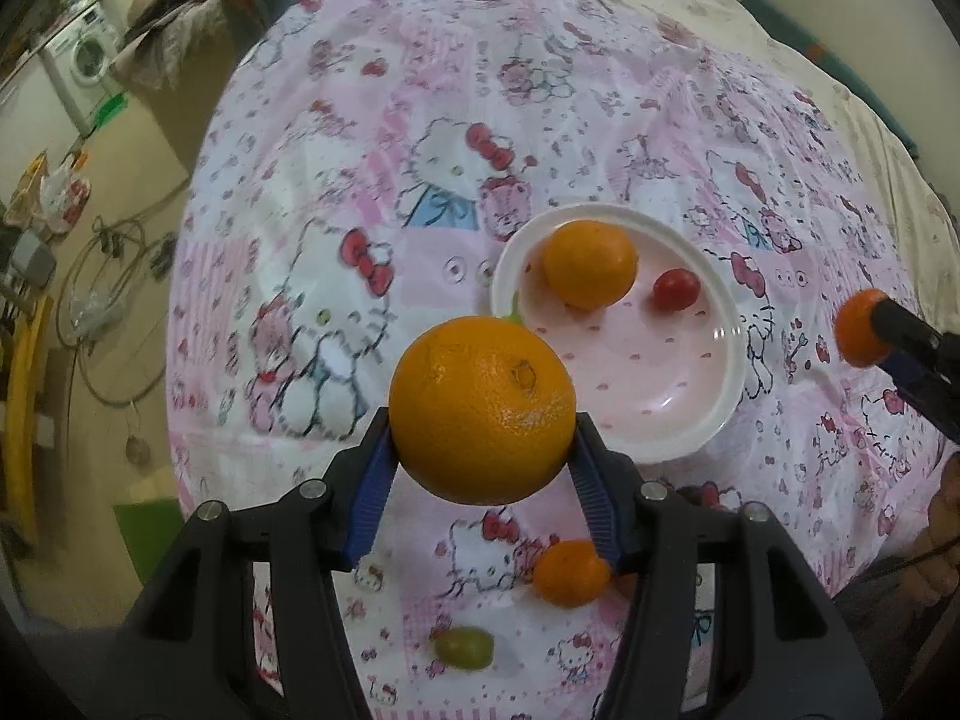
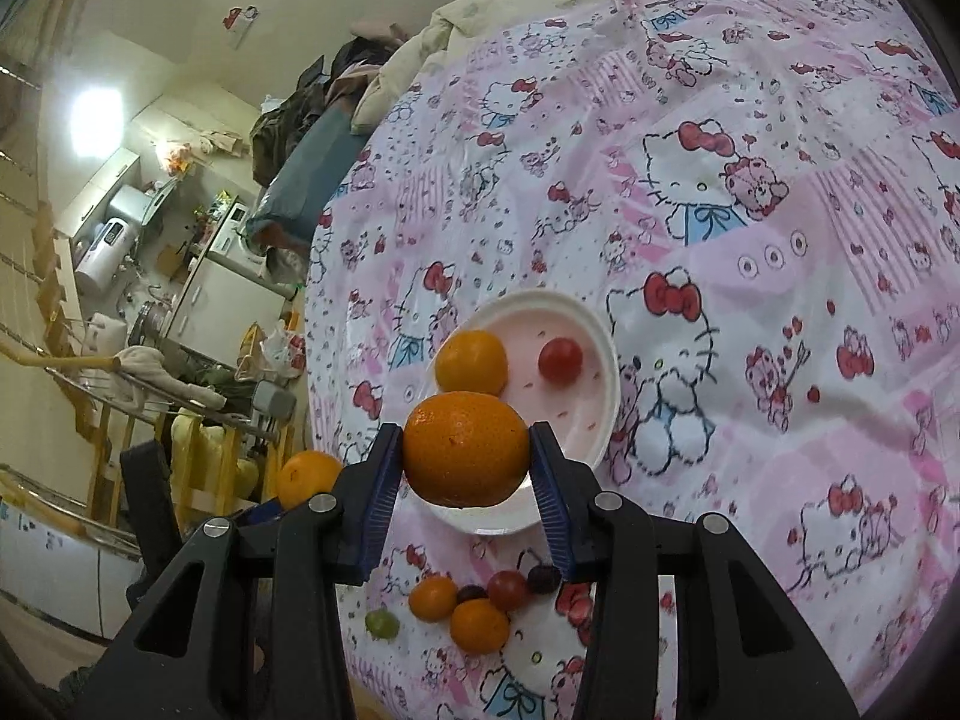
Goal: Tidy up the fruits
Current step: 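Carry the tangerine and the large orange over the white plate with both tools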
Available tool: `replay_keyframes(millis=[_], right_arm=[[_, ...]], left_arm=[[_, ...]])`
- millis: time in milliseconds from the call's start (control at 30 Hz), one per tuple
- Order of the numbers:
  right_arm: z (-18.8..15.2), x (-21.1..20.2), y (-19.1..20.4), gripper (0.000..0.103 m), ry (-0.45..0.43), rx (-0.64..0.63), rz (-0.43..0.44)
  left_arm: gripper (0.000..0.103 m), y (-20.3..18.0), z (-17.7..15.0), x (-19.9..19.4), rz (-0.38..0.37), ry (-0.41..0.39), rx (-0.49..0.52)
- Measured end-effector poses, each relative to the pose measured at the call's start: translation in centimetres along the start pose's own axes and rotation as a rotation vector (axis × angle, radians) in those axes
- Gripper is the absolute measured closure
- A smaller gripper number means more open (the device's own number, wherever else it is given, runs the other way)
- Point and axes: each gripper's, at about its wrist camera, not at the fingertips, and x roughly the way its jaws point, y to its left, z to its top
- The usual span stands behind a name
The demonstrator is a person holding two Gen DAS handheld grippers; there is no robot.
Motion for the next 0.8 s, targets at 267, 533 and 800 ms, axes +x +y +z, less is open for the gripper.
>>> replay_keyframes(millis=[267,533,800], right_arm=[[1.7,4.2,-0.7,0.059,0.081,-0.007,-0.057],[1.8,7.7,-2.3,0.059,0.154,-0.002,-0.113],[0.9,9.5,-3.8,0.058,0.183,0.053,-0.137]], left_arm=[[0.051,-3.2,2.1,3.1,-0.026,0.032,0.075],[0.051,-4.5,3.4,6.5,-0.015,0.071,0.113],[0.051,-4.4,3.8,9.0,-0.014,0.107,0.085]])
